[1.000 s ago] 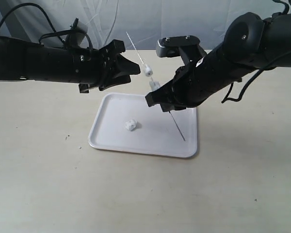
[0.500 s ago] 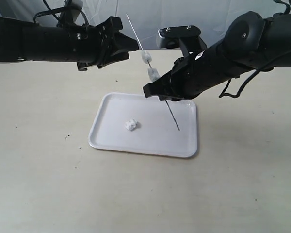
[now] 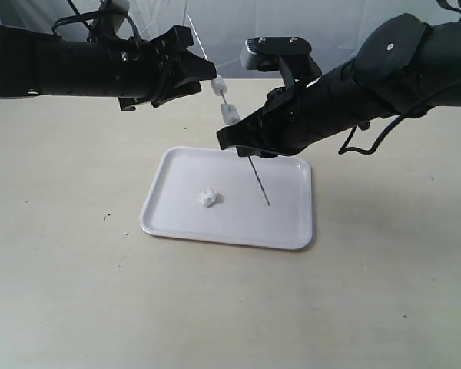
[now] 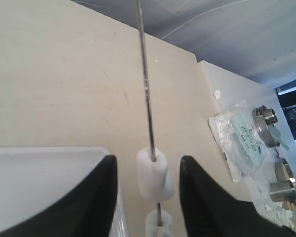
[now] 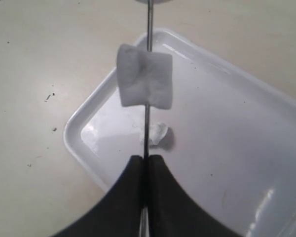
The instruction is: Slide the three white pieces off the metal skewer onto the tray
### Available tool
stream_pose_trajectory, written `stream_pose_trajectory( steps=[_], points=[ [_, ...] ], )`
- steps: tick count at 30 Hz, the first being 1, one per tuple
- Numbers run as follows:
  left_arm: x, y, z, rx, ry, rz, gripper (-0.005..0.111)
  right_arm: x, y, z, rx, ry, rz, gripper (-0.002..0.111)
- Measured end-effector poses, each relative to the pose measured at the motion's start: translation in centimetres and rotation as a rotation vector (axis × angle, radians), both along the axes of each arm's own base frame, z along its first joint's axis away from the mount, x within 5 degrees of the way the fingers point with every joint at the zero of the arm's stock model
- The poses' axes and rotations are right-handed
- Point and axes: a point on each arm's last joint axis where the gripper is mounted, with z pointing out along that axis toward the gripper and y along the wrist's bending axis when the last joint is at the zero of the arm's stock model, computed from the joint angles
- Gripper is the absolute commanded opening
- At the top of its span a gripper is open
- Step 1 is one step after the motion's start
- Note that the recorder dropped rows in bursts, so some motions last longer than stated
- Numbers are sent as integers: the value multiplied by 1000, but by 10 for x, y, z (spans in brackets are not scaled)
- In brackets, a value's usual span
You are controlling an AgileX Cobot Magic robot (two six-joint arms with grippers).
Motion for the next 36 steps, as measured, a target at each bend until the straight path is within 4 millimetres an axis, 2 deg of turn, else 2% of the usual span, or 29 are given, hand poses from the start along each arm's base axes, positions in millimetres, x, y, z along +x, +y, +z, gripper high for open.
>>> stream_pose_trajectory(
  steps=[7, 12, 21, 24, 36],
  points=[
    [0, -1, 2, -8, -4, -9, 38, -1, 2, 1, 17, 4, 16, -1],
    [-1, -1, 2, -12, -4, -16, 18, -2, 2, 1, 24, 12, 21, -1],
    [-1, -2, 2, -17, -4, -22, 17, -2, 2, 1, 24, 10, 23, -1],
    [-1, -2, 2, -17, -4, -22, 1, -2, 2, 1, 23, 9, 24, -1],
    [1, 0, 2, 9, -22, -10, 0, -2, 2, 1, 24, 10, 23, -1]
  ],
)
